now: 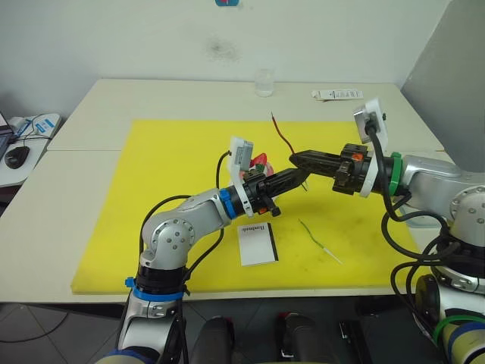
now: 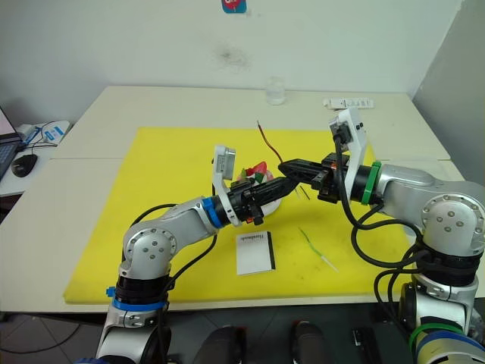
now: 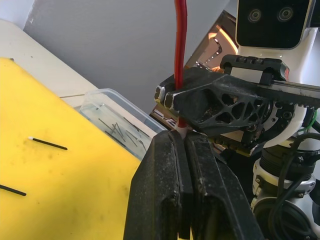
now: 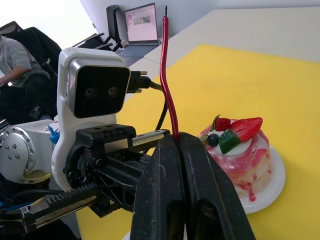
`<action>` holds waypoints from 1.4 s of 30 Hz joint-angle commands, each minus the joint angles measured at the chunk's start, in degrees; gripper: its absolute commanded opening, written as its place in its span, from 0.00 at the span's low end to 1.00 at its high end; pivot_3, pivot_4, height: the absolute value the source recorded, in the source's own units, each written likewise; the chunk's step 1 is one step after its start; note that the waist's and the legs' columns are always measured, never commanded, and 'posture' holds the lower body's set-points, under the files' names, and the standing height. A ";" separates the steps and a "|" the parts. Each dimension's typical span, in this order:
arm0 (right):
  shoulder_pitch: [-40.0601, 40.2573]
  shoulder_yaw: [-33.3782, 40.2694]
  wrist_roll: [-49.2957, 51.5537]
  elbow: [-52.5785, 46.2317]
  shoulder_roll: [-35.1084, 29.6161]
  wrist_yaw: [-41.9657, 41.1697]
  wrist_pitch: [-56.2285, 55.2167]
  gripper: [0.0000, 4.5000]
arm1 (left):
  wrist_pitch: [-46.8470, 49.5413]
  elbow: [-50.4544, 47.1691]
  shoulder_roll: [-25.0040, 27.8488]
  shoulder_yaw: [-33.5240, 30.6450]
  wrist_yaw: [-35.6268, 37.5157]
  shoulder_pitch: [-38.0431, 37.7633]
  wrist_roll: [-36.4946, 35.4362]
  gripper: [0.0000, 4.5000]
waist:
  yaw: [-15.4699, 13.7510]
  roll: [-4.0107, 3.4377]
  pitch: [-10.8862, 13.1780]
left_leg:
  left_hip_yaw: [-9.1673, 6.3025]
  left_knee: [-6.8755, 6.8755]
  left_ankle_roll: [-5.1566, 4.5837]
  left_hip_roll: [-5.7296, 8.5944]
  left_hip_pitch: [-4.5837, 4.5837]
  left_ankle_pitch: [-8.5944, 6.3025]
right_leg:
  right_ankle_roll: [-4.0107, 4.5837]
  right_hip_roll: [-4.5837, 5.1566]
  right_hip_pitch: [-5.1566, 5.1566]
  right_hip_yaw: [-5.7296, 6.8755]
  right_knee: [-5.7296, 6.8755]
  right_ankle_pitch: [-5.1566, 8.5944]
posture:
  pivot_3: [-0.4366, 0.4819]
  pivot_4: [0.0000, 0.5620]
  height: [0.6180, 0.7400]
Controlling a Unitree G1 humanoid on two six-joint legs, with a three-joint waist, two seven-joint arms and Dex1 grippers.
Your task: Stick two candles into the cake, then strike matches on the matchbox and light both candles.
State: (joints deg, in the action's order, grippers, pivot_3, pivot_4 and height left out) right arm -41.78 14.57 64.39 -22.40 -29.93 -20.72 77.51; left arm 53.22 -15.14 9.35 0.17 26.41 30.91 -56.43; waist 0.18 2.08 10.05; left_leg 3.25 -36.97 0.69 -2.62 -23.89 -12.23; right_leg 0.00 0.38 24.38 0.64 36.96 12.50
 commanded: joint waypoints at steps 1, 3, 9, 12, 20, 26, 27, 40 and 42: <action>-1.26 1.96 5.05 -1.01 -1.24 -1.33 -0.80 0.15 | 0.65 -1.57 -0.28 -1.86 -1.44 0.50 -2.31 0.00 | 0.00 0.00 0.00 | 0.00 0.00 0.00 0.00 0.00 0.00 | 0.00 0.00 0.00 0.00 0.00 0.00 | 0.48 0.27 1.00; -1.28 2.82 6.47 -0.36 -2.47 -1.30 -0.96 0.30 | 1.29 -2.19 0.63 -2.19 -1.49 -0.01 -2.83 0.00 | 0.01 0.00 0.00 | 0.00 0.01 0.00 -0.01 0.00 0.00 | 0.00 0.00 0.00 0.00 -0.01 0.00 | 0.48 0.27 1.00; 0.61 4.57 9.65 0.25 -5.50 -0.93 -3.17 0.75 | 4.86 -3.89 3.71 -5.92 -4.02 -1.42 -8.26 0.00 | 0.01 0.01 0.01 | -0.01 0.02 0.00 -0.02 -0.01 0.00 | 0.01 0.00 0.01 0.01 -0.02 0.01 | 0.48 0.27 1.00; 2.77 3.08 7.62 -1.51 -4.45 0.24 -6.54 0.99 | 6.57 -5.79 6.32 -8.67 -6.27 -2.21 -11.90 0.00 | 0.04 0.01 0.01 | 0.00 0.02 0.00 -0.03 0.00 0.00 | 0.01 0.00 0.02 0.00 -0.02 0.01 | 0.48 0.27 1.00; 8.04 -12.98 -12.48 -7.49 -6.38 -1.74 -17.40 0.99 | 8.44 -7.23 25.96 -16.71 -1.23 -1.55 -14.54 0.00 | 0.46 0.02 0.04 | 0.01 0.07 0.00 -0.06 0.01 0.00 | 0.07 -0.02 0.13 0.03 0.02 0.05 | 0.48 0.27 1.00; 6.05 -21.38 -20.74 -8.42 -2.82 -1.72 -21.14 0.99 | -2.26 0.30 33.37 -11.95 9.38 0.66 0.13 0.00 | 0.14 0.01 0.05 | 0.07 0.11 0.01 -0.04 0.00 -0.01 | 0.47 0.02 0.16 0.04 0.00 0.29 | 0.48 0.27 1.00; 5.66 -21.99 -21.14 -8.01 -1.77 -1.14 -20.69 0.99 | -4.09 2.12 33.11 -10.72 10.87 1.57 2.30 0.00 | -0.05 0.01 0.05 | 0.08 0.11 0.02 -0.03 -0.02 -0.01 | 0.47 0.04 0.16 0.03 -0.02 0.29 | 0.48 0.27 1.00; 1.89 -25.82 -30.93 -5.64 5.42 0.79 -23.33 0.99 | -11.45 17.97 25.16 -5.46 18.64 8.41 13.45 0.00 | -0.04 0.04 0.05 | 0.08 0.03 0.01 -0.07 -0.81 0.00 | 0.12 0.02 0.97 0.03 0.09 0.07 | 0.48 0.27 1.00; 1.85 -25.78 -31.60 -5.73 6.17 1.04 -23.13 0.99 | -12.50 19.22 24.48 -4.94 19.35 8.48 14.87 0.00 | -0.03 0.04 0.05 | 0.09 0.04 0.01 -0.08 -0.81 0.00 | 0.12 0.00 0.97 0.03 0.08 0.07 | 0.48 0.27 1.00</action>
State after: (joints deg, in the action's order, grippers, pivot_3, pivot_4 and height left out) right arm -38.90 -11.55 33.72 -26.70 -24.13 -19.84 55.54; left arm 42.62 4.22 33.87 -4.62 44.66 38.01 -42.61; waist 0.16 2.12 10.10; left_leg 3.34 -36.93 0.69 -2.70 -24.70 -12.23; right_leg 0.12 0.37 25.35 0.67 37.04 12.57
